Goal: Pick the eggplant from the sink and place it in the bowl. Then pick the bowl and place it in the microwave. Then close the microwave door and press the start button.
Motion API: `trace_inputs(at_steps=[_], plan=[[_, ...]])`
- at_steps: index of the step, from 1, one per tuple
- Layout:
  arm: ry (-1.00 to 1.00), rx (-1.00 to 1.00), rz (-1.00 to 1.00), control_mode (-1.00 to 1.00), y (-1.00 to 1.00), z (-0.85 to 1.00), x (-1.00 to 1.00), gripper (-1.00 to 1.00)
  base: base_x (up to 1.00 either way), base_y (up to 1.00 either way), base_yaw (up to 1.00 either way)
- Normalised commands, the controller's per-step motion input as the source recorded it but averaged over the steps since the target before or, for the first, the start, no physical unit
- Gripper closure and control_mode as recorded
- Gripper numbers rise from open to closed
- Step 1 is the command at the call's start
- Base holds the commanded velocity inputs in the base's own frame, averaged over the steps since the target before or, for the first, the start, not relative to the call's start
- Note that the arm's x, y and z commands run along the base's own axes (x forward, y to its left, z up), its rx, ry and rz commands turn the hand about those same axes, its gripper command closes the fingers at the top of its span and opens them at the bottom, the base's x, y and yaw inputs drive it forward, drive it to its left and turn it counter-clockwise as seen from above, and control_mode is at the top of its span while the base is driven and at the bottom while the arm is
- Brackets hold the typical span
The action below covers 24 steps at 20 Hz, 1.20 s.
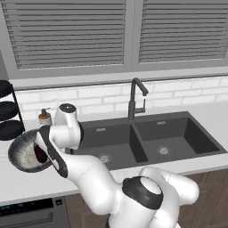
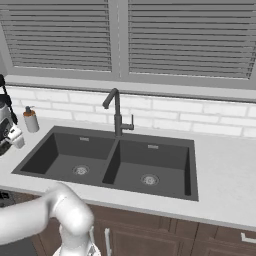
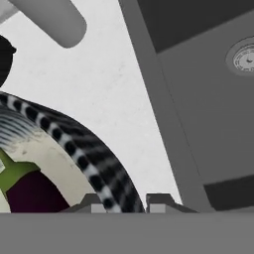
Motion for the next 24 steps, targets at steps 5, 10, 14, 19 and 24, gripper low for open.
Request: trace_inputs(at_steps=[5, 10, 14, 19, 24], plan=[[-0.07, 0.0, -0.22, -1.0, -0.72, 0.71, -0.2, 1.0, 0.0, 0.0, 0.0], [0.0, 0.0, -0.3, -1.0, -0.83, 0.68, -0.12, 1.0, 0.0, 0.0, 0.0], [0.0, 0.0, -0.33, -1.0, -0.88, 0.68, -0.15, 1.0, 0.0, 0.0, 0.0], [0.0, 0.02, -0.32, -1.0, -0.93, 0.56, -0.36, 1.0, 0.0, 0.0, 0.0], [0.0, 0.1, -0.34, -1.0, -1.0, 0.31, -0.56, 1.0, 0.0, 0.0, 0.0]])
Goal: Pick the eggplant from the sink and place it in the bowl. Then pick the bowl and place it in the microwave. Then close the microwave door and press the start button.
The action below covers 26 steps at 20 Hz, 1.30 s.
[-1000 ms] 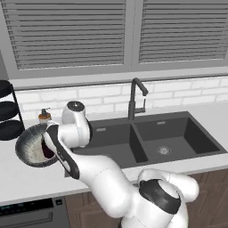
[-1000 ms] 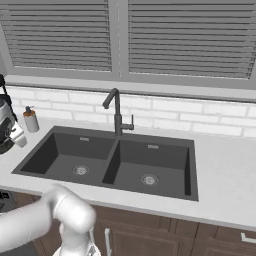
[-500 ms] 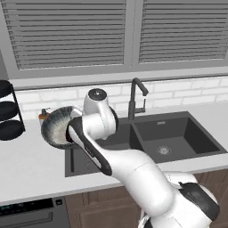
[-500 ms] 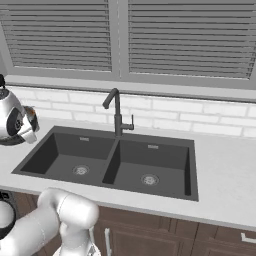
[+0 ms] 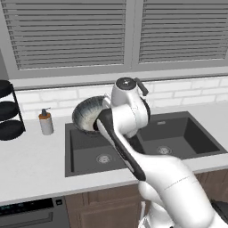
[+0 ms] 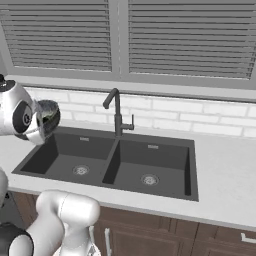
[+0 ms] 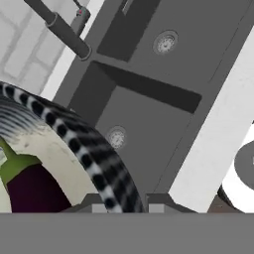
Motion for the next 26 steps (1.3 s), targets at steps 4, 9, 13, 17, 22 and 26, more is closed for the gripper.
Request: trace_inputs(at_steps=[4, 9, 13, 17, 22, 26], plan=[[0.02, 0.12, -0.36, -1.0, -0.99, 0.29, -0.51, 1.0, 0.0, 0.0, 0.0], [0.01, 0.13, -0.34, -1.0, -0.99, 0.36, -0.59, 1.0, 0.0, 0.0, 0.0], [0.0, 0.13, -0.29, -1.0, -0.74, 0.45, -0.56, 1.0, 0.0, 0.0, 0.0], [0.0, 0.08, -0.24, -1.0, -0.52, 0.29, -0.25, 1.0, 0.0, 0.0, 0.0], [0.01, 0.0, -0.03, -1.0, -0.01, 0.0, 0.0, 1.0, 0.0, 0.0, 0.0], [0.0, 0.0, -0.08, -1.0, -0.01, 0.0, -0.2, 1.0, 0.0, 0.0, 0.0]])
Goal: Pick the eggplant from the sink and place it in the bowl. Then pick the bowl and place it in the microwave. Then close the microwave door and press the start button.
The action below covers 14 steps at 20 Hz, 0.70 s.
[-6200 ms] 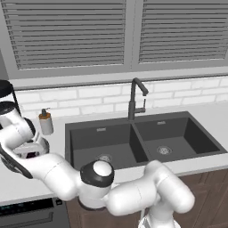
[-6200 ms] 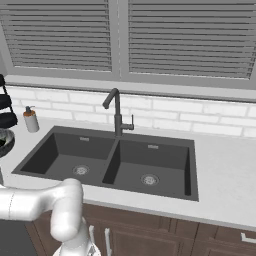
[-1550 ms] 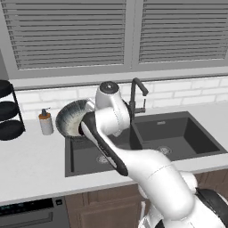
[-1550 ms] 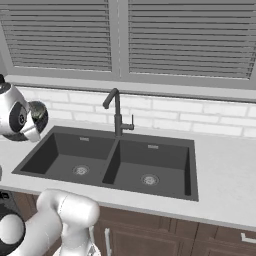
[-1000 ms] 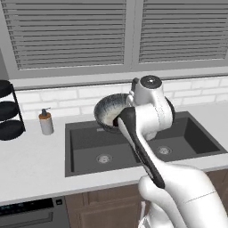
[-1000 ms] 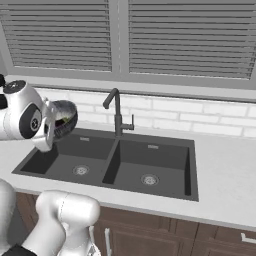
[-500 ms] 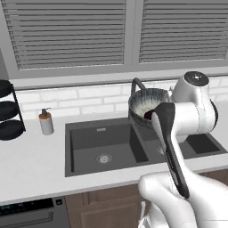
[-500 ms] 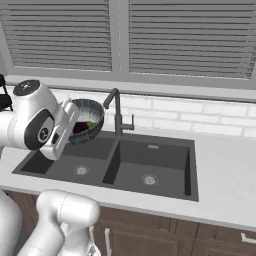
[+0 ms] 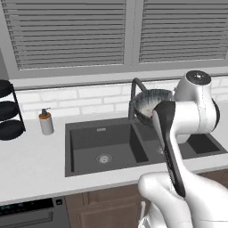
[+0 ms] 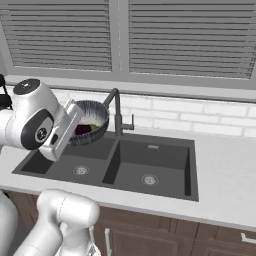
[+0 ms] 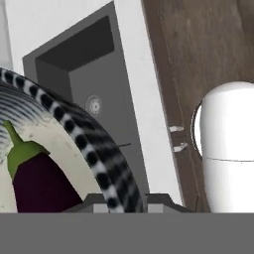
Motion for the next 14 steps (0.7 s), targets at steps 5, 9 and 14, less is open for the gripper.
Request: trace_inputs(at_steps=[5, 9, 14], plan=[[0.0, 0.0, 0.0, 1.0, 0.0, 0.0, 0.0, 1.0, -0.62, -0.06, -0.57], [0.0, 0.0, 0.0, 1.0, 0.0, 0.0, 0.0, 1.0, -0.5, -0.03, -0.73], [0.0, 0.0, 0.0, 1.0, 0.0, 0.0, 0.0, 1.0, -0.38, -0.03, -0.8]])
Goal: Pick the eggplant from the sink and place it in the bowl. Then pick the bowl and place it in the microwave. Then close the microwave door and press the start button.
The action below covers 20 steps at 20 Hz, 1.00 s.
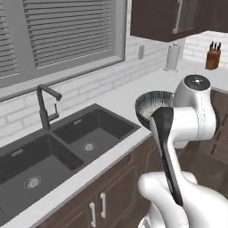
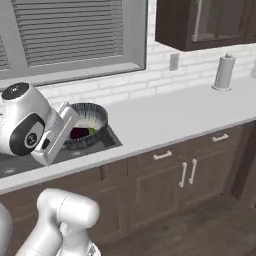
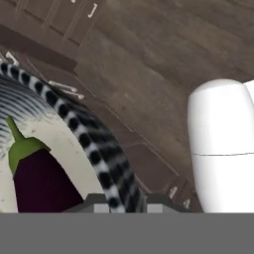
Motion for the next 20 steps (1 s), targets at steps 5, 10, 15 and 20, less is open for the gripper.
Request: trace_inputs(at_steps=[5, 10, 15, 20], plan=[[0.0, 0.0, 0.0, 1.0, 0.0, 0.0, 0.0, 1.0, -0.26, -0.13, -0.82], [0.0, 0.0, 0.0, 1.0, 0.0, 0.0, 0.0, 1.0, -0.15, -0.16, -0.82], [0.0, 0.0, 0.0, 1.0, 0.0, 0.0, 0.0, 1.0, -0.05, -0.16, -0.82], [0.0, 0.0, 0.0, 1.0, 0.0, 0.0, 0.0, 1.0, -0.01, -0.18, -0.81]])
